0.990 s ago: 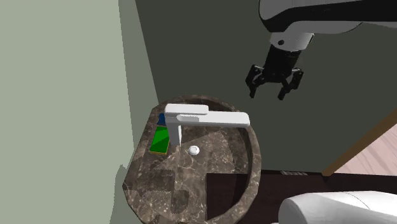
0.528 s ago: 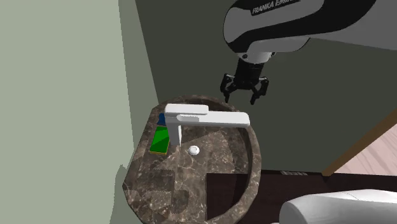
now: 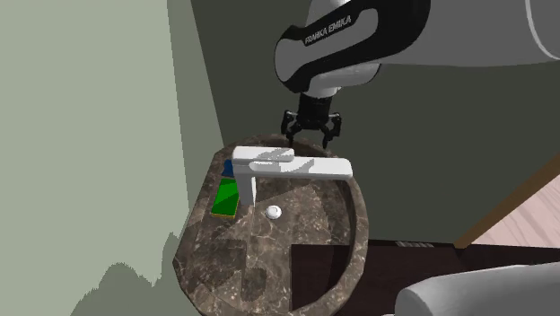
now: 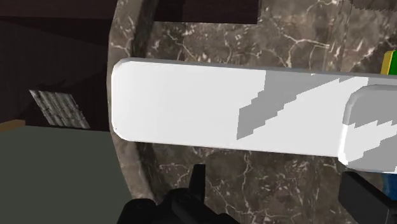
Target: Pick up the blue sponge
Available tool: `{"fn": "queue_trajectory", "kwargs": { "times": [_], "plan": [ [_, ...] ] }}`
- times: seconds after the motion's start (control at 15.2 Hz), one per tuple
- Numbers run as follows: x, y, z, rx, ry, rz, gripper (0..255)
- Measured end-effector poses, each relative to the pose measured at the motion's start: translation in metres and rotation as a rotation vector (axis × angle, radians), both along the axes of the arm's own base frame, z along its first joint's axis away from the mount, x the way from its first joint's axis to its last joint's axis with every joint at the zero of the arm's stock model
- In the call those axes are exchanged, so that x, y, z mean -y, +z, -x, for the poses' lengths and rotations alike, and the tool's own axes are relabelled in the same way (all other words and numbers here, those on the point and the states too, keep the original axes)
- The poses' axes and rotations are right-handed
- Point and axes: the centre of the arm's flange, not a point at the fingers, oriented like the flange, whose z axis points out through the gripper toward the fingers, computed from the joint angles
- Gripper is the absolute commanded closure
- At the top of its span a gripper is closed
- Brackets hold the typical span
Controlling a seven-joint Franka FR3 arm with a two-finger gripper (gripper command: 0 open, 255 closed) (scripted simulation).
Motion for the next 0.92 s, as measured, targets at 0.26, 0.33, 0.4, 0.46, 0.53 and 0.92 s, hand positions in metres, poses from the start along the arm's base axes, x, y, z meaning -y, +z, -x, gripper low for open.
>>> {"fn": "queue_trajectory", "kwargs": {
  "times": [0.26,0.33,0.4,0.46,0.53,0.92],
  "plan": [
    [-0.054,-0.039,-0.018,-0.015,-0.006,-0.048,0],
    [-0.061,-0.048,-0.022,-0.017,-0.005,-0.052,0],
    [-0.07,-0.053,-0.026,-0.016,-0.004,-0.056,0],
    [-0.082,-0.059,-0.032,-0.016,-0.002,-0.059,0],
    [-0.094,-0.064,-0.037,-0.016,-0.001,-0.062,0],
    [-0.158,-0.099,-0.057,-0.013,0.01,-0.078,0]
  ]
}}
